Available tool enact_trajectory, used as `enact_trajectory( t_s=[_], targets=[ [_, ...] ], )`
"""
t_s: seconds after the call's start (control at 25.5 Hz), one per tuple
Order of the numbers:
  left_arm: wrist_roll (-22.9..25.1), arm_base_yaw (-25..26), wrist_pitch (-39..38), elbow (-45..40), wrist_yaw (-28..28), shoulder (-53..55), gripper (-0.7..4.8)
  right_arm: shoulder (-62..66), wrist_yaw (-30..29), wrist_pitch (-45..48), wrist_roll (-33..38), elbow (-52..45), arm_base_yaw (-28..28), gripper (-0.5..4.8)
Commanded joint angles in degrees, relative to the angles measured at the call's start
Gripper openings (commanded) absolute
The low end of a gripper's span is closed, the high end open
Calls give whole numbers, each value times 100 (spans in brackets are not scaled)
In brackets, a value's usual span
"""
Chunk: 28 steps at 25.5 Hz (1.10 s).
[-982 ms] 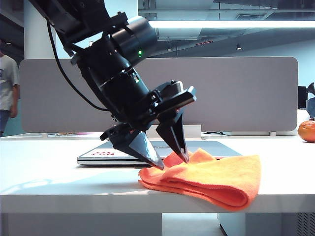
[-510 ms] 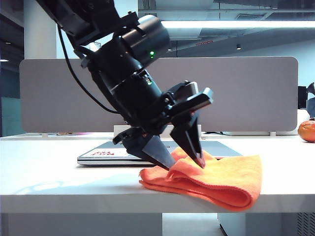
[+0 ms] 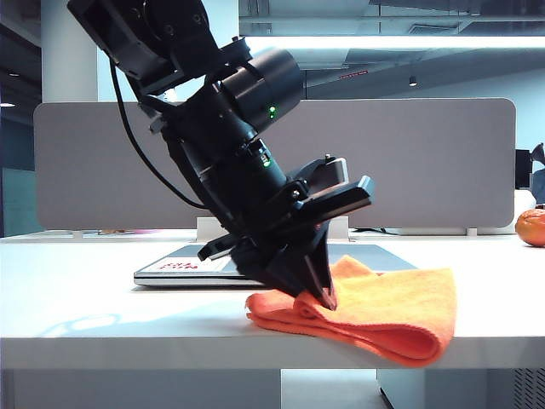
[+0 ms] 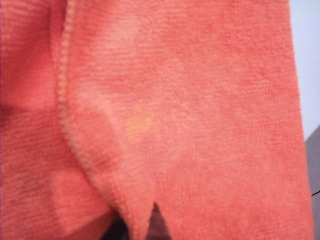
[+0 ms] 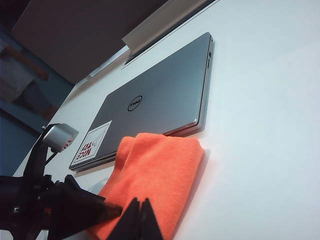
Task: Pick up the orange rag and put it over the laptop.
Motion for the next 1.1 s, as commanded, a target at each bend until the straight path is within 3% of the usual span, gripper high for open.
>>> enact_trajectory(
  t_s=[0.04, 0.24, 0.67, 1.1],
  targets=[
    [4, -4, 94, 151, 2, -7, -7, -9, 9, 68, -26, -15, -2, -5],
    [31, 4, 59, 595, 0, -160, -7, -9, 9, 70, -26, -15, -2, -5],
    [1012, 149, -879, 2555, -79, -295, -7, -9, 9, 68, -26, -15, -4, -5],
    [1054, 997, -1353, 3842, -153, -291, -7, -9, 9, 68, -26, -15, -4, -5]
  ],
)
